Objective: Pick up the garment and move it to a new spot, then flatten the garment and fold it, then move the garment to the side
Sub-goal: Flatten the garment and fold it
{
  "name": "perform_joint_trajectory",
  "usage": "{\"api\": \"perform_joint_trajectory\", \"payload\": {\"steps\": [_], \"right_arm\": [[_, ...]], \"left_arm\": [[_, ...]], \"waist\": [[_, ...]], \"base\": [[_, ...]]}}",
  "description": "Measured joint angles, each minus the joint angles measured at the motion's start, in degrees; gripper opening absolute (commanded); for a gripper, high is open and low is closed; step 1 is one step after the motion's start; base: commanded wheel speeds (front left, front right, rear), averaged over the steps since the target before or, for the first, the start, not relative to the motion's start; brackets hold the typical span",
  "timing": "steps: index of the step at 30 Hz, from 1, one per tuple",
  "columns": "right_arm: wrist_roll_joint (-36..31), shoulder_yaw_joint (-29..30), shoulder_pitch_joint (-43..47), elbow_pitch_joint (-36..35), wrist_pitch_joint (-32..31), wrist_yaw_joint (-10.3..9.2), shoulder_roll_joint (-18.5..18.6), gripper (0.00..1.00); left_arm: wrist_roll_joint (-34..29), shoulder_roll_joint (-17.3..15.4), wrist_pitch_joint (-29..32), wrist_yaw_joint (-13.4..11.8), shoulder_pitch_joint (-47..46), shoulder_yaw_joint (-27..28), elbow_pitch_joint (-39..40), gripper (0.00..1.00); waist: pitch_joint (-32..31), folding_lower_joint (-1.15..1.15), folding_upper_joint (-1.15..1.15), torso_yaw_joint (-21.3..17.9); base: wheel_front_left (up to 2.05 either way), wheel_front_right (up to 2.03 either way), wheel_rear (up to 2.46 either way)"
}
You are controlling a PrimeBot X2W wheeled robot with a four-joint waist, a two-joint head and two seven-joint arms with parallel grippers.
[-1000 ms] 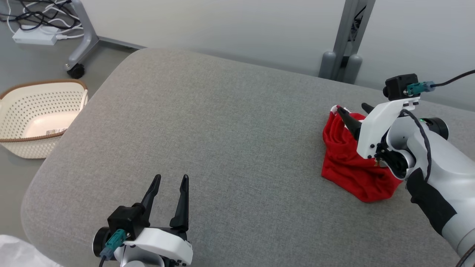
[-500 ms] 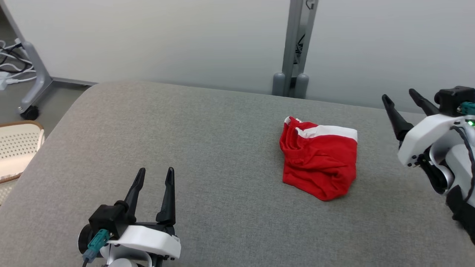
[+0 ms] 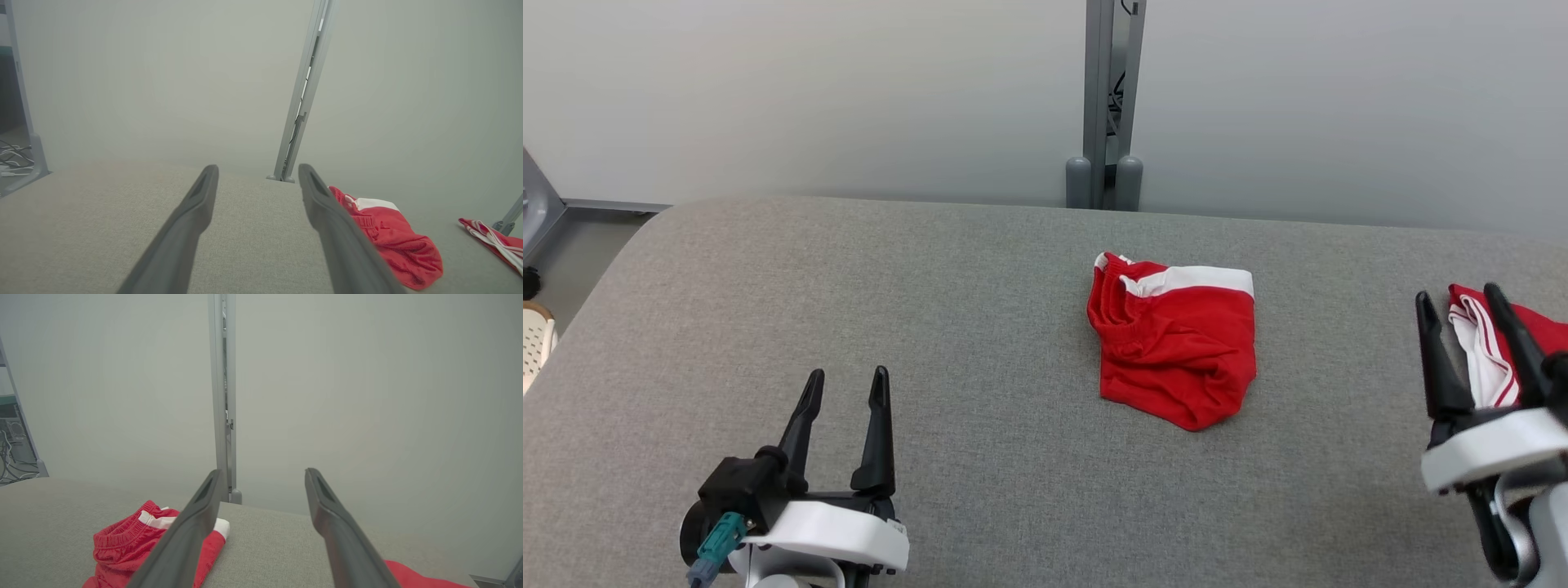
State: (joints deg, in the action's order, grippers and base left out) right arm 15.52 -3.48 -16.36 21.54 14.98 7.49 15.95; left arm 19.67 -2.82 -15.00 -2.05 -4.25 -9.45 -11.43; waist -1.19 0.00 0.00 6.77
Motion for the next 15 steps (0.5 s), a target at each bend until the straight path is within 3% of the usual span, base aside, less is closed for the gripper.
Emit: {"api": "perform_joint_trajectory", "payload": {"steps": [3, 6, 15], "right_arm": [[-3.00, 2.52, 4.76, -3.01, 0.01, 0.00, -3.75, 1.00], [-4.95, 3.66, 6.55, -4.39, 0.01, 0.00, -5.26, 1.00], [-5.84, 4.45, 7.33, -4.21, 0.01, 0.00, -6.16, 1.00]], "left_arm": [[-0.21, 0.00, 0.00, 0.04, 0.58, 0.11, -0.02, 1.00], [-0.42, 0.02, 0.00, 0.05, 0.71, 0.26, 0.03, 1.00], [-0.58, 0.00, 0.00, 0.46, 1.40, -0.01, 0.20, 1.00]], "waist": [[0.06, 0.00, 0.00, -0.16], [0.04, 0.00, 0.00, -0.15], [0.08, 0.00, 0.00, 0.85]], "base": [[0.00, 0.00, 0.00], [0.00, 0.00, 0.00], [0.00, 0.00, 0.00]]}}
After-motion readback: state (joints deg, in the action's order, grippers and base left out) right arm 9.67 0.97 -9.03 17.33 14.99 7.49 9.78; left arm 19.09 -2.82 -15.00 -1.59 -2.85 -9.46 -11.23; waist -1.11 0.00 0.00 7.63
